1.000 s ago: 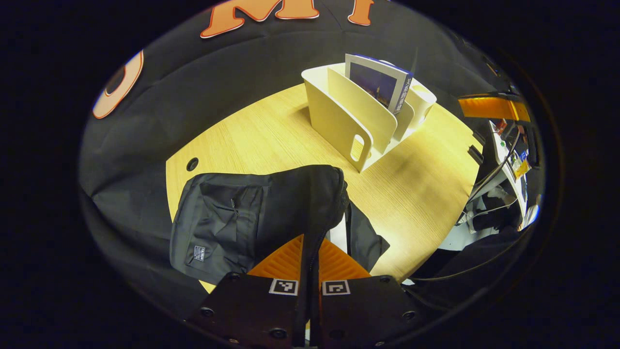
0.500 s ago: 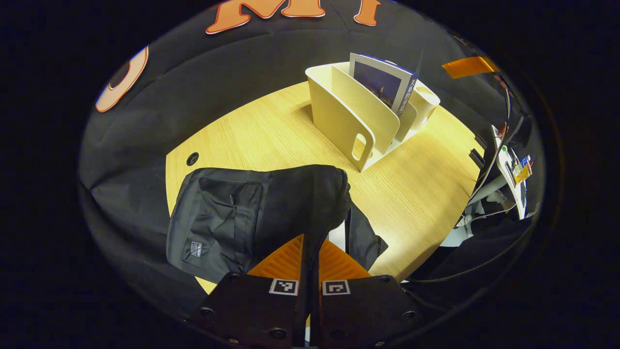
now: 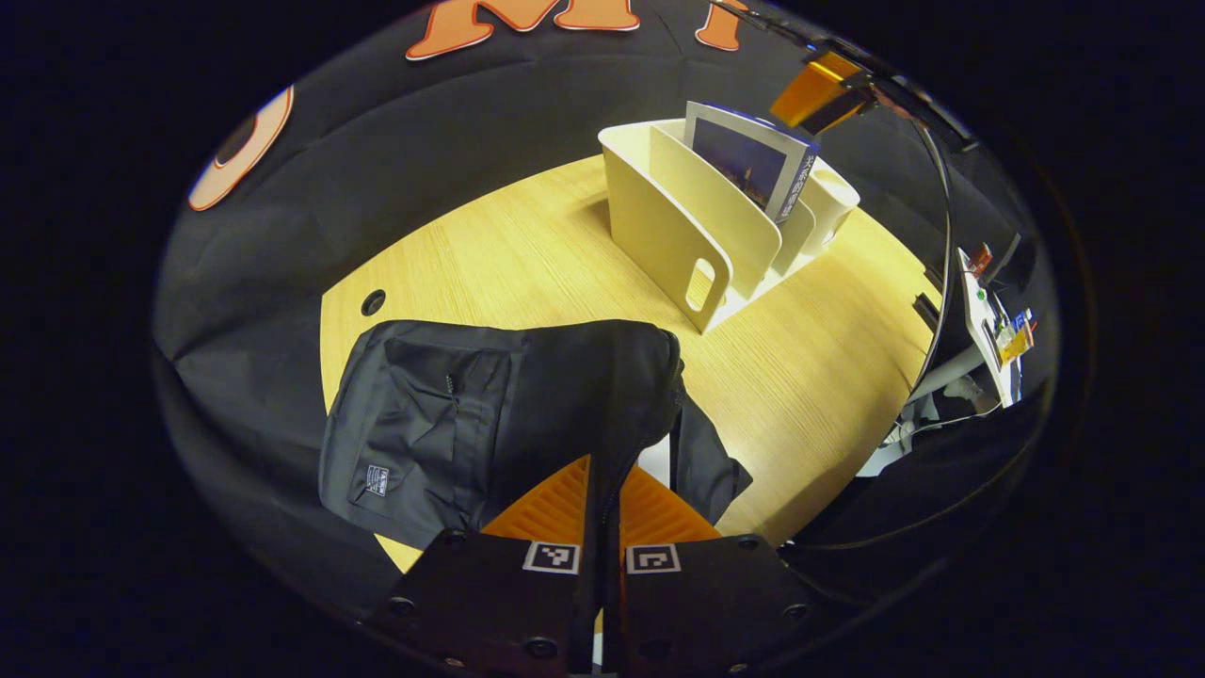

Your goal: Open the schoolbag, grab two books from the bookshelf and put them into the schoolbag.

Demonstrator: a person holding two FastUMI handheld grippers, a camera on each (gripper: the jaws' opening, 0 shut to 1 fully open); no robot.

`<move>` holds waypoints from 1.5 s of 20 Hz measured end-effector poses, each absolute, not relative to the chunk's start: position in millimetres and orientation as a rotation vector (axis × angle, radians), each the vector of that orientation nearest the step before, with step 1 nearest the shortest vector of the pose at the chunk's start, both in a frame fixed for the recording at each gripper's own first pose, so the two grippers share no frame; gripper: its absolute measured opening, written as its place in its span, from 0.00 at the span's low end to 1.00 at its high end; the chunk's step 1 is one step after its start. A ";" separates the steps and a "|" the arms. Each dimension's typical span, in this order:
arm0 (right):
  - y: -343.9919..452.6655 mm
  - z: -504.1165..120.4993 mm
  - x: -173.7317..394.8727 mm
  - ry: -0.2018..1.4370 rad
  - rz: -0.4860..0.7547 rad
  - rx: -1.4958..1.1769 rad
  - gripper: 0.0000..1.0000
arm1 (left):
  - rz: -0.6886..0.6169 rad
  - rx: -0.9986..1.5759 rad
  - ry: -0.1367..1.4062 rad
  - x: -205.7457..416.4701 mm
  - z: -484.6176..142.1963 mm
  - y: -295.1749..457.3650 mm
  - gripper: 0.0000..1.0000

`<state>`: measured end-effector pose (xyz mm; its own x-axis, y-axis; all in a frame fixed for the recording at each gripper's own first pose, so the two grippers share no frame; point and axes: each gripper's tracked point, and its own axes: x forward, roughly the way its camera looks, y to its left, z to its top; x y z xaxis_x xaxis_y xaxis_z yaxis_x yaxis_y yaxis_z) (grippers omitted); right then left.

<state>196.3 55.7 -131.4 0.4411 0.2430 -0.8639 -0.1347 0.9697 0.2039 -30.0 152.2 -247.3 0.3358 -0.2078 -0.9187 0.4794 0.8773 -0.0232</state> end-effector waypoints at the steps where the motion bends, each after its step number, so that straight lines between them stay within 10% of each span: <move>1: 57.6 -136.8 202.9 1.103 0.232 0.106 0.99 | -0.453 0.266 1.148 -29.7 -247.6 152.2 0.04; 14: 62.6 -183.0 245.1 1.223 0.144 0.020 0.89 | -0.458 0.243 1.147 -28.3 -245.3 155.7 0.04; 27: 45.2 -195.2 247.6 1.264 0.022 0.020 0.32 | -0.468 0.218 1.135 -29.1 -243.3 159.4 0.04; 30: 44.5 -184.3 235.4 1.247 0.027 0.023 0.38 | -0.476 0.215 1.129 -29.4 -241.9 159.4 0.04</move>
